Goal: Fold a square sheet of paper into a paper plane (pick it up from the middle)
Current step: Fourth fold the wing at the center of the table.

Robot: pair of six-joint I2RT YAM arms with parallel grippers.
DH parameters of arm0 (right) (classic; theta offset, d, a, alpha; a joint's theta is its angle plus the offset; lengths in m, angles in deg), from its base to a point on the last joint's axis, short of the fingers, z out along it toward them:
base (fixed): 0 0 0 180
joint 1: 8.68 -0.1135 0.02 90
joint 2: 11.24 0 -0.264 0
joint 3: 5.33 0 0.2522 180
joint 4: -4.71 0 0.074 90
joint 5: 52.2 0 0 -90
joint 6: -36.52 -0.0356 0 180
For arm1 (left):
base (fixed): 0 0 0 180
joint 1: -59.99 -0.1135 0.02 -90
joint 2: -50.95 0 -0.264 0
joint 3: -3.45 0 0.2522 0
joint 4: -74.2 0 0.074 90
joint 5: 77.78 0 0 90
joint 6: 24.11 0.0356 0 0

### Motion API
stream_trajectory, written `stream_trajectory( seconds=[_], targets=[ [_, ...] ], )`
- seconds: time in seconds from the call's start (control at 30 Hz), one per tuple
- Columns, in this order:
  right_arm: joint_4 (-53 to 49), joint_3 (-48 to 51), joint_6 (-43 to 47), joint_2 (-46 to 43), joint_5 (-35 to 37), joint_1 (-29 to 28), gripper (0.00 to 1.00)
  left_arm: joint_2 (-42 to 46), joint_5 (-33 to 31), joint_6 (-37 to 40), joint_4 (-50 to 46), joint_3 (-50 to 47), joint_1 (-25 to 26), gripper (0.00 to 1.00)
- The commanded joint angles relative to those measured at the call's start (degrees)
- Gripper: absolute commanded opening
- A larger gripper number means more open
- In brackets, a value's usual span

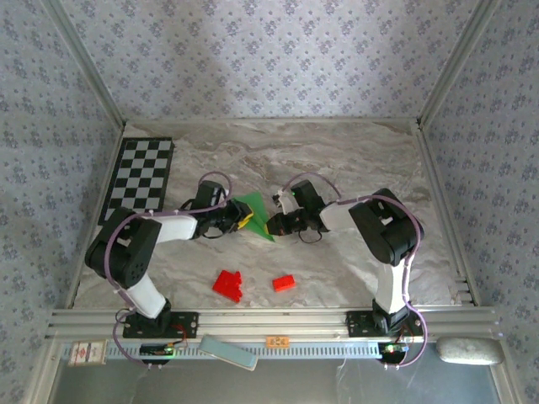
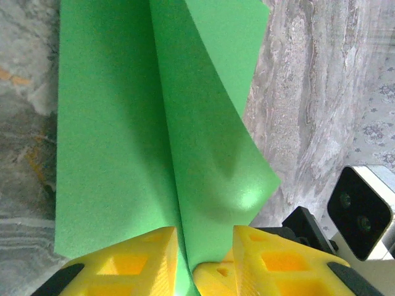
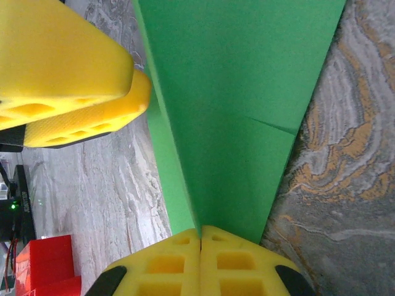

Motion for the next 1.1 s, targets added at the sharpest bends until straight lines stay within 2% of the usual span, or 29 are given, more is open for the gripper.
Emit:
stream_trajectory(
  seconds=[0.0,0.47,0.83,1.07],
  targets=[
    [0.0,1.0,-0.5,1.7,0.2,0.5,0.04,-1.3,0.8,2.5,-1.4,1.8,0.2,0.3],
    [-0.1,1.0,-0.5,2.1,0.4,0.6,0.05,-3.7,0.7,3.6,-1.9,2.6,0.2,0.28],
    [-1.1,0.9,-0.1,1.4,1.4,0.6,0.12,-4.2,0.3,2.8,-1.8,1.3,0.4,0.39],
    [-2.1,0.6,0.1,1.2,2.6,0.5,0.16,-5.1,0.1,3.6,-6.4,2.3,0.9,0.42]
  ],
)
